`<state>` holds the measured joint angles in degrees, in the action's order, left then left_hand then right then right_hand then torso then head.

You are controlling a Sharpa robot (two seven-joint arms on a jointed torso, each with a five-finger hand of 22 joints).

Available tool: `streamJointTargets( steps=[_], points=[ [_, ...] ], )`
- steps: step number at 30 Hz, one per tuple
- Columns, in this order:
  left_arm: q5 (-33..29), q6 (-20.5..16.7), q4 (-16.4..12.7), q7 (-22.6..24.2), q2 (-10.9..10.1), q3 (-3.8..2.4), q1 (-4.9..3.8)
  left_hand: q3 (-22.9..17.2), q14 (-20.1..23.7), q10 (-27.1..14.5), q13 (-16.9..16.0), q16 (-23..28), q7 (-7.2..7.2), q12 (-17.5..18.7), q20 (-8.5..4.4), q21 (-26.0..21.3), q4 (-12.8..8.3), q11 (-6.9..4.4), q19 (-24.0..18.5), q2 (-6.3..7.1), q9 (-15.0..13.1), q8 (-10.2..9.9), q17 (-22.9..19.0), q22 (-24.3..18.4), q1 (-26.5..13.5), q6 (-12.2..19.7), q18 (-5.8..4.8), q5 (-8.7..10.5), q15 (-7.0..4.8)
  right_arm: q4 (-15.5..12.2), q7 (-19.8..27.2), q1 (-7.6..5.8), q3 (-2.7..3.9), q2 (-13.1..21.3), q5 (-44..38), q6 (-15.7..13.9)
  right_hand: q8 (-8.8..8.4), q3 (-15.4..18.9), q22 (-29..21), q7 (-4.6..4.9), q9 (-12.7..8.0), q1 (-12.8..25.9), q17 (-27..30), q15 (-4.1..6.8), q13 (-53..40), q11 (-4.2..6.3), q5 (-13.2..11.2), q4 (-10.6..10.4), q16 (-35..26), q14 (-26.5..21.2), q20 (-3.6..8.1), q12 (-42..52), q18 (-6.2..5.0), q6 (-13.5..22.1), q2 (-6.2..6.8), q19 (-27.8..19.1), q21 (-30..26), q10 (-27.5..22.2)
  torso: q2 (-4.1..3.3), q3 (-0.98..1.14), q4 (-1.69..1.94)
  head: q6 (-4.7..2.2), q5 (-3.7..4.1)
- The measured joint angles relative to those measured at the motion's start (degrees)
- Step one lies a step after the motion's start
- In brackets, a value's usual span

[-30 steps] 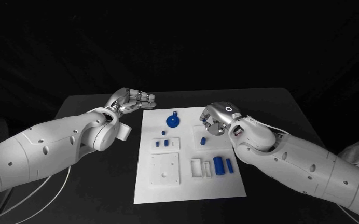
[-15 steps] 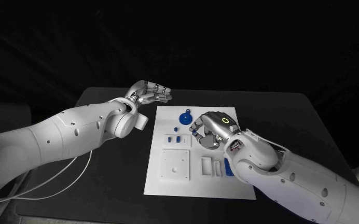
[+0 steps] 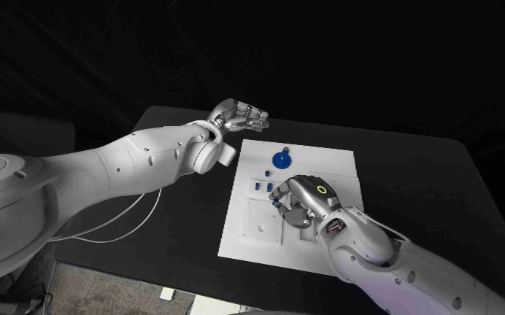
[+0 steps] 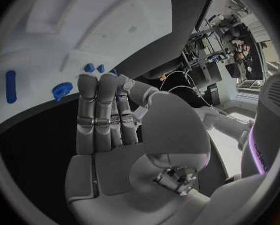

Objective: Assemble the parts on the task board

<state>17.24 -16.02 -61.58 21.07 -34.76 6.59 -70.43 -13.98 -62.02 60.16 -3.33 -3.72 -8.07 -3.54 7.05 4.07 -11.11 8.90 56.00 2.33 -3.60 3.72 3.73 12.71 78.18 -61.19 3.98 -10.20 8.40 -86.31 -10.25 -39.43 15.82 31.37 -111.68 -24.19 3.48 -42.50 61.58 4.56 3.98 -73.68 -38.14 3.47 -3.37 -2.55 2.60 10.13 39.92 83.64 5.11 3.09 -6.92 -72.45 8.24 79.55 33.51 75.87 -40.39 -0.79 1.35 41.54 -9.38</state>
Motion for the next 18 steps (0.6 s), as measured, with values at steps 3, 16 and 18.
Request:
streamJointTargets(
  steps=[3, 16, 18],
  points=[
    [-0.1, 0.3, 0.7, 0.0, 0.5, 0.00, 0.00, 0.0, 0.0, 0.0, 0.0, 0.0, 0.00, 0.0, 0.00, 0.0, 0.0, 0.00, 0.0, 0.00, 0.0, 0.0, 0.0, 0.0, 0.0, 0.0, 0.00, 0.00, 0.00, 0.6, 0.3, 0.61, -0.07, -0.4, -0.2, -0.3, 0.00, -0.1, 0.9, 0.00, 0.0, 0.0, 0.0, 0.00, 0.0, 0.00, 0.0, 0.1, 0.0, 0.0, 0.00, 0.2, 0.00, 0.0, 0.00, 0.0, -0.5, 0.0, 0.00, -0.03, 0.00, 0.30, -0.81],
    [-0.1, 1.3, 1.7, -0.1, 1.4, -0.01, 0.00, 0.2, 0.0, -0.2, 0.0, 0.0, -0.20, 0.0, 0.00, 0.0, -0.2, -0.19, 0.0, -0.55, 0.0, 0.0, 0.0, -0.3, -0.5, 0.6, 0.00, 0.01, 0.00, 3.1, 1.2, 3.13, -0.31, -1.3, -0.7, -1.3, 0.00, -0.4, 3.0, 0.00, 0.0, 0.2, 0.2, 0.00, 0.0, 0.01, -0.2, 0.4, 0.1, 0.0, -0.02, 0.2, -0.04, 0.0, 0.15, 0.8, -2.4, 0.0, -0.03, 0.02, -0.08, 0.99, -1.47],
    [-0.2, 1.4, 1.7, -0.1, 1.4, -0.01, 0.00, 0.2, 0.0, -0.2, 0.0, 0.0, -0.20, 0.0, 0.00, 0.0, -0.2, -0.19, 0.0, -0.54, 0.0, 0.0, 0.0, -0.3, -0.5, 0.6, 0.00, 0.01, 0.00, 3.4, 1.2, 3.48, -0.31, -1.5, -0.9, -1.5, 0.00, -0.4, 3.1, 0.00, 0.0, 0.2, 0.2, 0.00, 0.0, 0.01, -0.2, 0.4, 0.2, 0.0, -0.02, 0.2, -0.04, 0.0, 0.15, 0.8, -2.5, 0.0, -0.03, 0.01, -0.08, 0.99, -1.53]
  ],
)
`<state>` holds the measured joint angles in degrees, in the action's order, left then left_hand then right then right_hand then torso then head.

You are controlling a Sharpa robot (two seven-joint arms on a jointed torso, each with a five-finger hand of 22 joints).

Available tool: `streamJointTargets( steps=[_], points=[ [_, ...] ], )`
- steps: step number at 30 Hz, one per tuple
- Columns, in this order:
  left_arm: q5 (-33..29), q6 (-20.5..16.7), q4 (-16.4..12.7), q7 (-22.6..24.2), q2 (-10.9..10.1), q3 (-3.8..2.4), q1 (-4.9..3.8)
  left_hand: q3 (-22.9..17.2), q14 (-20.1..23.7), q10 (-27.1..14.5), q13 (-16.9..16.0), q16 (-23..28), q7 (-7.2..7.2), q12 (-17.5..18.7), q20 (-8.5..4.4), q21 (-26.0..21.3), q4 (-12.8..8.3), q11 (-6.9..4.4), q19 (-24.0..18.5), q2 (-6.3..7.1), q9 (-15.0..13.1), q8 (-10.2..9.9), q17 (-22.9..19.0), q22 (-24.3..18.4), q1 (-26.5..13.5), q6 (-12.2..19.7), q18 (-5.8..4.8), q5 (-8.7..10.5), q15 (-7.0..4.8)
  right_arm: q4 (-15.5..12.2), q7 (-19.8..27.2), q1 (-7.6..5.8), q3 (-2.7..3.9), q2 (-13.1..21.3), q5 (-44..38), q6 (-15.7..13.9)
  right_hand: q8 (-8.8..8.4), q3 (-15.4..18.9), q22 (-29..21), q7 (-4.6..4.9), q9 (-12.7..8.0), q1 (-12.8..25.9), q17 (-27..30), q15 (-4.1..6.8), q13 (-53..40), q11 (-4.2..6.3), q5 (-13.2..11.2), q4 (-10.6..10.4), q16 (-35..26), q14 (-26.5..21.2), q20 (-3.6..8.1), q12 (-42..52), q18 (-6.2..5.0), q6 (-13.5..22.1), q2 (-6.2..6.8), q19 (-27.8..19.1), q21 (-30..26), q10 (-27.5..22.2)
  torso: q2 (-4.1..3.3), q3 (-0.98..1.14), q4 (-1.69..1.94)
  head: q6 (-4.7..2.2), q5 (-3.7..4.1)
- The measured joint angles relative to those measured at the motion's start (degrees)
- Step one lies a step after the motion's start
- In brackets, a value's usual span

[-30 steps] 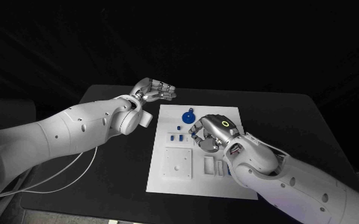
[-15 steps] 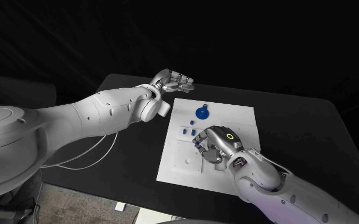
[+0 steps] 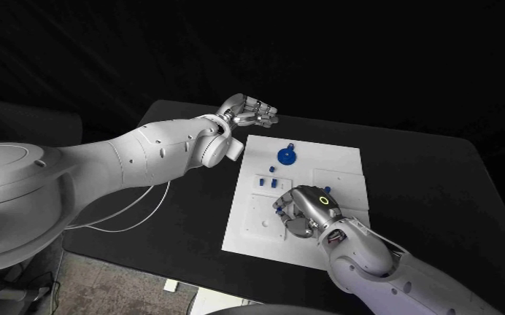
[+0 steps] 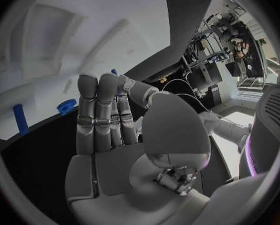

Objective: Assemble the parts on the task board

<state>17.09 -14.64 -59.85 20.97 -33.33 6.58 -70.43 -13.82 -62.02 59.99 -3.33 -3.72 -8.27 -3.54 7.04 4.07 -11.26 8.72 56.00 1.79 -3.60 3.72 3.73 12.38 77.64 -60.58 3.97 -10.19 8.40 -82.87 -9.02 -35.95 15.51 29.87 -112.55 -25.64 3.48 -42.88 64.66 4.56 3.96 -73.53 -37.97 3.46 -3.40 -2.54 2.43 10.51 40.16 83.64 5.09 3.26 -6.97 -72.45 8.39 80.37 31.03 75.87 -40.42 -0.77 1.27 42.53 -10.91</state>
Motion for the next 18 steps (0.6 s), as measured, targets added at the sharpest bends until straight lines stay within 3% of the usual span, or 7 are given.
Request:
streamJointTargets(
  steps=[18],
  points=[
    [0.0, 0.5, 0.0, -0.2, -0.2, 0.00, 0.00, 0.2, 0.4, -0.2, 0.0, 0.0, -0.21, 0.0, 0.00, 0.0, -0.2, 0.21, 0.0, 0.01, 0.0, 0.0, 0.0, -0.4, 0.0, 0.6, 0.00, 0.01, 0.00, 1.5, -0.2, 0.69, 0.00, -0.9, -1.7, -1.8, -0.01, -0.2, 2.6, 0.00, 0.0, 0.2, 0.2, 0.00, 0.0, 0.01, 0.0, -0.2, 0.0, 0.0, -0.01, 0.0, -0.03, 0.0, 0.20, 0.8, -2.0, 0.0, 0.02, 0.02, -0.01, 0.45, 0.15]
  ],
)
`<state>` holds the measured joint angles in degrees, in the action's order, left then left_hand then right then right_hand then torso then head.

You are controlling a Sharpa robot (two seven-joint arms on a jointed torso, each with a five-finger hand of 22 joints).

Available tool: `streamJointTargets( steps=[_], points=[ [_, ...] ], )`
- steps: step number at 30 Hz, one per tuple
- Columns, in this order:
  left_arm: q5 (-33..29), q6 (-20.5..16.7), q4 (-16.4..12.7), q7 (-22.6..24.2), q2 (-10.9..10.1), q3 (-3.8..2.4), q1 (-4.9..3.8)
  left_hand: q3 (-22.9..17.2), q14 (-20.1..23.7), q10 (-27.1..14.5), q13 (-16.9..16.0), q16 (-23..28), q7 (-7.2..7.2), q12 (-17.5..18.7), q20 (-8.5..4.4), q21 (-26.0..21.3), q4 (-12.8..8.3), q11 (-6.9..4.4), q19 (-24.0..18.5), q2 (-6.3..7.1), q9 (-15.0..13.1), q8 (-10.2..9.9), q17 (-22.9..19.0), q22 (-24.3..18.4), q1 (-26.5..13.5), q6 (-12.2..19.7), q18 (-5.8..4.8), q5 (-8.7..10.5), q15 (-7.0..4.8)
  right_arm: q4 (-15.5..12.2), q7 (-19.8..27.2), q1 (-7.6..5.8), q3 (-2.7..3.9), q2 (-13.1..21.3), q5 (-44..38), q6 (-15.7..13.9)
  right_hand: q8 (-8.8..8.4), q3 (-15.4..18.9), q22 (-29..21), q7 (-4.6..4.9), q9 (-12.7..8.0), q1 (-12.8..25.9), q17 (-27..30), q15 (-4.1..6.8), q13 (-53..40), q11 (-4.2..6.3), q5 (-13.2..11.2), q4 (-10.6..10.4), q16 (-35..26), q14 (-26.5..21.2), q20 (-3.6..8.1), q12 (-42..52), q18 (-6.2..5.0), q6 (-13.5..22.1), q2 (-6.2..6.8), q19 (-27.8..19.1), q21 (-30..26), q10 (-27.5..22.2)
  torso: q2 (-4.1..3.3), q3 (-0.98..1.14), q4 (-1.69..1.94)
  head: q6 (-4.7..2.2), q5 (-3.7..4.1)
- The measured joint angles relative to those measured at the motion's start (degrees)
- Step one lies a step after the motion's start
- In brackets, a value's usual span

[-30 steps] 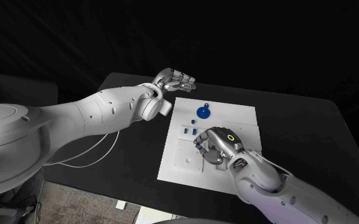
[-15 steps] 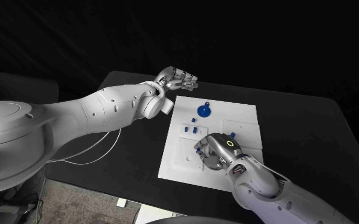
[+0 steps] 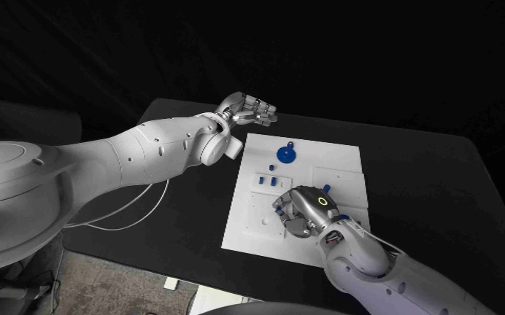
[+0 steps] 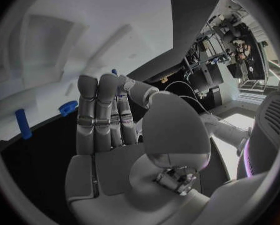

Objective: Assemble the parts on the task board

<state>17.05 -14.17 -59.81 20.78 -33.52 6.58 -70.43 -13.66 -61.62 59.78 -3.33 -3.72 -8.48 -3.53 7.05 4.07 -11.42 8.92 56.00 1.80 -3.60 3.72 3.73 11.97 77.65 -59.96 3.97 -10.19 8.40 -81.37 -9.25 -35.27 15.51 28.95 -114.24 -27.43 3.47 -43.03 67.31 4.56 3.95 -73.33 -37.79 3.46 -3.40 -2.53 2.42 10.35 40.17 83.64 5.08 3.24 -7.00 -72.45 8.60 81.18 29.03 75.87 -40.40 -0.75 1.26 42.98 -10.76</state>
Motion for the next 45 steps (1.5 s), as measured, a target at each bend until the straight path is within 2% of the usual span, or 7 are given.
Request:
streamJointTargets(
  steps=[20, 24, 45],
  points=[
    [0.0, 0.3, 0.0, -0.2, 0.4, 0.00, 0.00, 0.2, 0.0, 0.0, 0.0, 0.0, 0.00, 0.0, 0.00, 0.0, 0.2, 0.00, 0.0, 0.00, 0.0, 0.0, 0.0, -0.3, 0.0, 0.0, 0.00, 0.01, 0.00, 1.5, -1.4, 0.01, 0.02, -0.6, -1.3, -0.9, -0.11, 0.0, 0.9, 0.00, 0.0, -0.2, 0.0, 0.00, 0.0, 0.10, 0.0, 0.0, 0.3, 0.0, -0.06, -0.2, -0.03, 0.0, -0.22, 0.5, -0.6, -0.1, 0.00, -0.03, -0.02, 0.08, -0.13],
    [0.0, 0.4, 0.0, -0.2, 0.5, 0.00, 0.00, 0.2, 0.0, 0.0, 0.0, 0.0, 0.00, 0.0, 0.00, 0.0, 0.2, 0.00, 0.0, 0.00, 0.0, 0.0, 0.0, -0.3, 0.0, 0.0, 0.00, 0.01, 0.00, 1.8, -1.8, 0.01, 0.02, -0.8, -1.5, -0.9, -0.11, -0.3, 2.4, 0.00, 0.0, -0.2, 0.1, 0.00, 0.0, 0.10, 0.0, 0.0, 0.3, 0.0, 0.01, -0.2, -0.04, 0.0, -0.22, 1.0, -1.9, -0.1, 0.00, -0.02, -0.02, 0.09, -0.13],
    [0.0, 0.7, 0.0, -0.4, 0.6, 0.00, 0.00, 0.4, 0.0, -0.2, 0.0, 0.0, 0.00, 0.0, 0.00, 0.0, -0.1, 0.21, 0.0, 0.00, 0.0, 0.0, 0.0, -0.8, 0.0, 0.0, 0.00, 0.03, 0.00, 2.9, -2.1, -0.01, 0.03, -1.8, -1.7, -0.7, -0.15, -0.3, 3.7, 0.06, 0.0, -0.2, 0.2, 0.00, 0.0, 0.11, 0.2, 0.0, 0.5, 0.0, 0.01, 0.0, -0.05, 0.1, -0.22, 1.4, -3.3, -0.1, 0.01, -0.02, 0.01, 0.52, -0.52]
  ],
)
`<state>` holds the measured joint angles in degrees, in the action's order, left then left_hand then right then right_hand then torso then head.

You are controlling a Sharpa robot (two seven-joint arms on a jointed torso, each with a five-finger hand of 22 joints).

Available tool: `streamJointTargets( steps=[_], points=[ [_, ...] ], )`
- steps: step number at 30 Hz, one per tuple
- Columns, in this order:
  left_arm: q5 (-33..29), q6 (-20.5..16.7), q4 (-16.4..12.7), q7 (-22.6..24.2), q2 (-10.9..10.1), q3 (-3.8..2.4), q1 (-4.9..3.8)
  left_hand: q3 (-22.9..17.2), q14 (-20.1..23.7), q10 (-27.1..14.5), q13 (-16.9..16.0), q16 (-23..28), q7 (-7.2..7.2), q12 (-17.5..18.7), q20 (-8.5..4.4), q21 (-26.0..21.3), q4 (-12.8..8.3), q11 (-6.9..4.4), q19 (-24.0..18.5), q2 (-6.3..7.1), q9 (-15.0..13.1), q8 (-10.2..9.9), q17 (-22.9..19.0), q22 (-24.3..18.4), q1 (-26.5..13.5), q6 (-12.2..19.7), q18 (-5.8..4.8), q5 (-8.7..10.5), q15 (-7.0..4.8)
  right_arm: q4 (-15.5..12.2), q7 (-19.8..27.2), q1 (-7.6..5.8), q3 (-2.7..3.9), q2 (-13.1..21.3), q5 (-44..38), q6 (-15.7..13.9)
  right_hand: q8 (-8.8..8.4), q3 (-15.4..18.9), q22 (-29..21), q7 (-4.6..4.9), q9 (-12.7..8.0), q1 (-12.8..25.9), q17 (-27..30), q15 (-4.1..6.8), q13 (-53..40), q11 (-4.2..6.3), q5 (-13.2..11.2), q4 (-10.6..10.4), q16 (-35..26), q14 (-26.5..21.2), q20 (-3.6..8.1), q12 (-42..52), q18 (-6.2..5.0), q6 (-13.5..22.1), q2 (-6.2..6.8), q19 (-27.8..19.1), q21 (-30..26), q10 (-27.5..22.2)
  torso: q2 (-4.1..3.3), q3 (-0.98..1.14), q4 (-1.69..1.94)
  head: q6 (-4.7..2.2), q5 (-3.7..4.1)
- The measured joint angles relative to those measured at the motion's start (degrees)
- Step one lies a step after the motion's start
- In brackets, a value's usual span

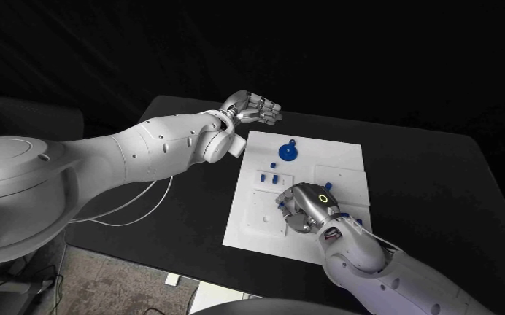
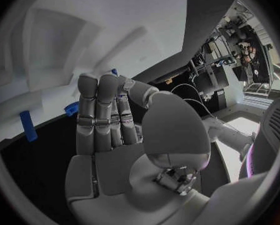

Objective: Assemble the parts on the task board

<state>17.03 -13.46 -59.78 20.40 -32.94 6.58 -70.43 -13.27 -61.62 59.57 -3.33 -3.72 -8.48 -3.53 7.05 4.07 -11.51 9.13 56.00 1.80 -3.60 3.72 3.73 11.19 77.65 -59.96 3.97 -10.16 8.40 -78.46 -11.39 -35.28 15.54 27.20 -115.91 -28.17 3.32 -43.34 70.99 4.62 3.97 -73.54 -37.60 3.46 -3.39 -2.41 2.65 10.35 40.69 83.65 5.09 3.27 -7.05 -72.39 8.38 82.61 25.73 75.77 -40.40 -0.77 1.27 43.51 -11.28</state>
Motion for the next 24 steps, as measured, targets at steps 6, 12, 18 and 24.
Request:
streamJointTargets(
  steps=[6, 12, 18, 24],
  points=[
    [0.0, 0.1, 0.0, -0.1, 0.0, 0.00, 0.00, 0.0, 0.2, 0.0, 0.0, 0.0, 0.00, 0.0, 0.13, 0.0, 0.0, 0.00, 0.1, -0.11, 0.0, 0.0, 0.0, -0.2, -0.1, 0.0, 0.00, 0.00, 0.17, 0.1, 0.0, 0.01, -0.02, -0.3, 0.1, -0.1, 0.00, 0.0, 0.3, 0.00, 0.0, 0.0, 0.0, 0.00, 0.0, -0.03, 0.0, 0.0, 0.0, 0.0, -0.01, 0.0, 0.00, 0.0, 0.00, 0.0, -0.3, 0.0, -0.04, 0.03, 0.03, 0.20, -0.14],
    [0.0, 0.1, 0.0, -0.1, 0.0, 0.00, 0.00, 0.0, 0.2, 0.0, 0.0, 0.0, 0.00, 0.0, 0.22, 0.0, 0.0, 0.00, 0.2, -0.22, 0.0, 0.0, 0.0, -0.3, -0.2, 0.0, 0.01, 0.00, 0.22, 0.1, 0.0, 0.01, -0.02, -0.4, 0.1, -0.3, -0.01, 0.0, 0.7, -0.16, 0.0, 0.0, 0.0, 0.00, 0.0, -0.12, 0.0, 0.0, 0.0, 0.0, 0.04, 0.0, 0.00, -0.2, 0.01, 0.2, -0.3, 0.1, -0.03, 0.03, 0.00, 0.21, -0.18],
    [0.0, 0.1, 0.0, -0.1, 0.0, 0.00, 0.00, 0.0, 0.2, 0.0, 0.0, 0.0, 0.00, 0.0, 0.21, 0.0, 0.0, 0.00, 0.2, -0.22, 0.0, 0.0, 0.0, -0.3, -0.2, 0.0, 0.01, 0.00, 0.22, 0.1, 0.0, 0.03, -0.05, -0.4, 0.1, -0.3, -0.01, 0.0, 1.1, -0.16, 0.0, 0.0, 0.0, 0.00, 0.0, -0.12, 0.0, 0.0, 0.0, 0.0, 0.11, 0.0, 0.00, -0.2, 0.01, 0.3, -0.9, 0.1, 0.01, 0.03, -0.05, 0.23, -0.22],
    [0.0, 0.2, 0.0, -0.2, 0.0, 0.00, 0.00, 0.0, 0.2, 0.0, 0.0, 0.0, 0.00, 0.0, 0.21, 0.0, 0.0, 0.00, 0.2, -0.22, 0.0, 0.0, 0.0, -0.3, -0.2, 0.0, 0.00, 0.00, 0.22, 0.2, -0.1, -0.07, -0.02, -0.3, 0.0, 0.4, 0.16, 0.2, 1.4, -0.16, 0.0, 0.0, 0.0, 0.00, 0.0, -0.12, 0.0, 0.2, 0.0, 0.0, 0.11, -0.1, 0.00, -0.2, 0.01, 0.3, -1.2, 0.1, 0.01, 0.02, -0.07, 0.38, -0.22]
  ],
)
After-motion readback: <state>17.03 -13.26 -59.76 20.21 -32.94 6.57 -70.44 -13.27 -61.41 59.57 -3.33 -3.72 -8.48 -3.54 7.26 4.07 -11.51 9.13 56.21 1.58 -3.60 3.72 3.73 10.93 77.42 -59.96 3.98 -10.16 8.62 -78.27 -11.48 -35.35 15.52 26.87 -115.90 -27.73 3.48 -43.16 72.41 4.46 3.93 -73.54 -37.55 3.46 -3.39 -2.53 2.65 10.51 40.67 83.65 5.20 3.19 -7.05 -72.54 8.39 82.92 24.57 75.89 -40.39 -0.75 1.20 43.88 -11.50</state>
